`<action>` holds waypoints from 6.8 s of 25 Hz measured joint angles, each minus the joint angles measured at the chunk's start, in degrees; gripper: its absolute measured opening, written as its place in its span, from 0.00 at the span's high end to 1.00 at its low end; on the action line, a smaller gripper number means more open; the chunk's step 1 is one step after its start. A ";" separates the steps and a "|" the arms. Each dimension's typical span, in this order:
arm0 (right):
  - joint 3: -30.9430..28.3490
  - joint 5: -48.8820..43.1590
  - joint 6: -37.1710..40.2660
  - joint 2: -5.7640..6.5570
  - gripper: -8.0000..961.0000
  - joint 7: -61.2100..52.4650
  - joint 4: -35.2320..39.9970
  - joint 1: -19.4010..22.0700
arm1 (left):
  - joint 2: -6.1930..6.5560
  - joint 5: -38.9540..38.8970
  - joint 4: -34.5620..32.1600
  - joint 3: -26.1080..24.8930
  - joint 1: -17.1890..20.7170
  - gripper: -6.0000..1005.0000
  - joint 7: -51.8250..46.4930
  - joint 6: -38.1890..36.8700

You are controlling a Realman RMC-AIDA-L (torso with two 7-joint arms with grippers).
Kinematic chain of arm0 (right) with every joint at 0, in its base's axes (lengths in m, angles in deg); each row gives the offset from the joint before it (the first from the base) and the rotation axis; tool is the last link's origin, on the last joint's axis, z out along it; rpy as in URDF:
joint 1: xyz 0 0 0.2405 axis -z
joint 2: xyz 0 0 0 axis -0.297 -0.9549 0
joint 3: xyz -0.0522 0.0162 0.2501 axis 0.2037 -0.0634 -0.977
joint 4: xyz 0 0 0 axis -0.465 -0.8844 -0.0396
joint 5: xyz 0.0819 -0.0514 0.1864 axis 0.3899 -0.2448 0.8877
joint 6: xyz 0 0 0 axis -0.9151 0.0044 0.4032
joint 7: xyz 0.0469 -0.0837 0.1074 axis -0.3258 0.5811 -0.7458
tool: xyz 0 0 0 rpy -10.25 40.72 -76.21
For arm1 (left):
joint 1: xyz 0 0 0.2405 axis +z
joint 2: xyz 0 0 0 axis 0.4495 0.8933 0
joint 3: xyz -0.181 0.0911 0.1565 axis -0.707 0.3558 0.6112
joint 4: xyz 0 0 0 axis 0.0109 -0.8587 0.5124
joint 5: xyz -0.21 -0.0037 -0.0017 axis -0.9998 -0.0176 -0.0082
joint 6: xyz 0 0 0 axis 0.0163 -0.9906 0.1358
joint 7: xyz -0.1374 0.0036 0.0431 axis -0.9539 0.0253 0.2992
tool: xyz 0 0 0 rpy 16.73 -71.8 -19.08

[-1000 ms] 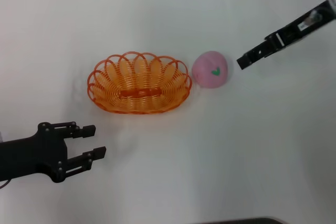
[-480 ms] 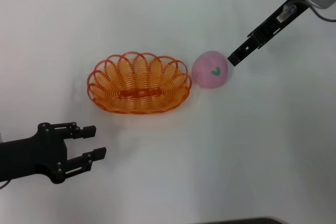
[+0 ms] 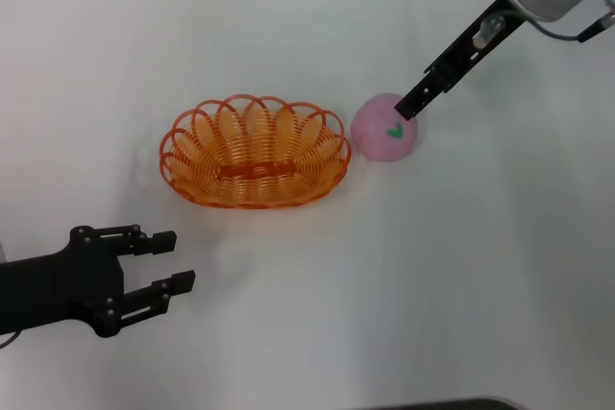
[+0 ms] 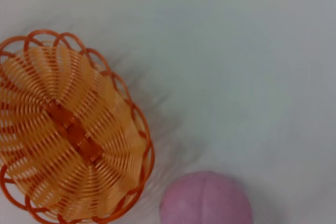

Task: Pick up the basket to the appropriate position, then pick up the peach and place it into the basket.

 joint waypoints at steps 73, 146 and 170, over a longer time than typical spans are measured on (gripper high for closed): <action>8.21 1.80 -1.87 0.63 0.66 -4.37 -5.07 -2.06 | 0.16 0.09 -0.05 -0.17 -0.34 0.49 0.03 -0.88; -7.26 52.17 4.15 1.20 0.02 61.85 -20.62 24.60 | 0.22 -0.39 1.07 -5.88 -0.98 0.49 1.15 -3.30; -11.10 52.10 -2.97 0.97 0.02 78.84 -33.12 28.75 | 0.09 1.33 7.76 -5.48 -0.61 0.49 5.47 -1.93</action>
